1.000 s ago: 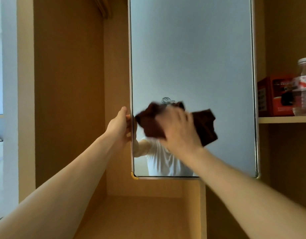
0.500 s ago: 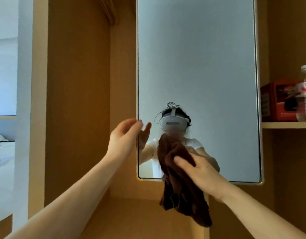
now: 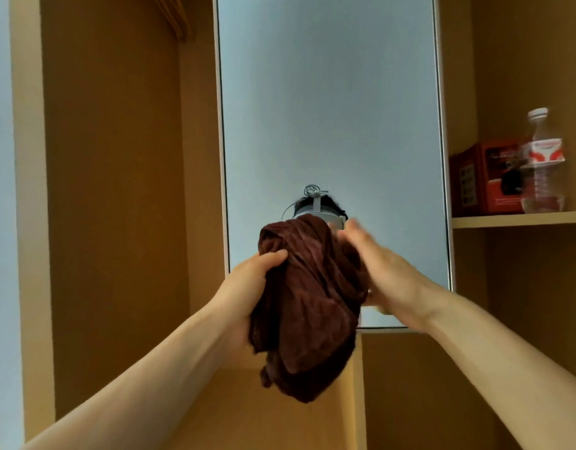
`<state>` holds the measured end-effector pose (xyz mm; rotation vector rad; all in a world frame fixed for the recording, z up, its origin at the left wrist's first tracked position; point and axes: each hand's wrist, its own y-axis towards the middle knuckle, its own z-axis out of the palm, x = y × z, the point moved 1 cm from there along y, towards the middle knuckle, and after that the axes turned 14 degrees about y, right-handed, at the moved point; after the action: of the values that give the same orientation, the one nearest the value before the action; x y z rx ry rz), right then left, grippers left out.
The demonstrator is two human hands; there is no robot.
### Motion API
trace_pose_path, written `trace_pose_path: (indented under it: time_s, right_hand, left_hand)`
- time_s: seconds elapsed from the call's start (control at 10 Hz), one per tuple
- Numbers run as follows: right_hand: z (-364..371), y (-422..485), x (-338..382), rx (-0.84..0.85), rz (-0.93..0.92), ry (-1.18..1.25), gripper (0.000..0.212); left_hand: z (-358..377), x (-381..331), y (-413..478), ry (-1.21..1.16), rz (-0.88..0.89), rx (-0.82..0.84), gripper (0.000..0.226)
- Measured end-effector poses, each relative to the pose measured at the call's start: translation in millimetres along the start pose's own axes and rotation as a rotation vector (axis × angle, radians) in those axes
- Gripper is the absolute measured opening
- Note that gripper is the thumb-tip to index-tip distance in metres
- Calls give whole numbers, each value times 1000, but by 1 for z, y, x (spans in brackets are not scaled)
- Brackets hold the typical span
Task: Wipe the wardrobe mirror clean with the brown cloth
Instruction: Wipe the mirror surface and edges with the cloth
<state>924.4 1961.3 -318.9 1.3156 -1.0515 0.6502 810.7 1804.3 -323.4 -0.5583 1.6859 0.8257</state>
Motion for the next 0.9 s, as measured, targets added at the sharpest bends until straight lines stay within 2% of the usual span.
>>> trace_pose_path:
  time_s: [0.1,0.2,0.3,0.4,0.5,0.6,0.7,0.8,0.9]
  right_hand:
    - [0,-7,5,-30,-150,-214,56]
    - [-11,-1,26,-67,-264,-133,38]
    - [-32,9,51,-273,-324,-160,40]
    - [-45,22,82,-528,-453,-459,47]
    - [-26,28,113,-749,-900,-885,47]
    - [-1,44,86,-658,-694,-923,47]
    - [-9,58,18,-497,-428,-1226,57]
    - [-25,61,-2,-463,-568,-1371,64]
    - [-35,70,9,-432,-659,-1386,64]
  left_hand:
    - [10,-30,8,135,213,-43,41]
    - [30,-48,-1,75,143,-29,39]
    - [41,-68,-6,23,166,-62,23]
    - [47,-98,12,-66,288,-147,17]
    - [64,-129,28,-38,377,-178,24]
    - [60,-140,51,502,533,-466,32]
    - [44,-135,52,1175,800,-854,59]
    - [47,-122,57,1311,1087,-666,55]
    - [57,-107,82,1564,903,-423,65]
